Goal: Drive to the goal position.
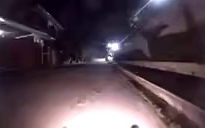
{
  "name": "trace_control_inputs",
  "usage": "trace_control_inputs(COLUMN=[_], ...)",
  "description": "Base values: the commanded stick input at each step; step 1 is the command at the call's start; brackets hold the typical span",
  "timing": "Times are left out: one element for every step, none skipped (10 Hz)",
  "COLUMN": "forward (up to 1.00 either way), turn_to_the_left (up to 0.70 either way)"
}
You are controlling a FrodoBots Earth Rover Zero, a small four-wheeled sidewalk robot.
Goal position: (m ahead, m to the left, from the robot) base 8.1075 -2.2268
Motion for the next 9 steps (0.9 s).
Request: trace_control_inputs(forward=[0.7,0.7,0.7,0.7,0.7,0.7,0.7,0.7,0.7], turn_to_the_left=[-0.01,0.0,0.0,0.0,0.0,0.0,0.0,0.0,0.0])
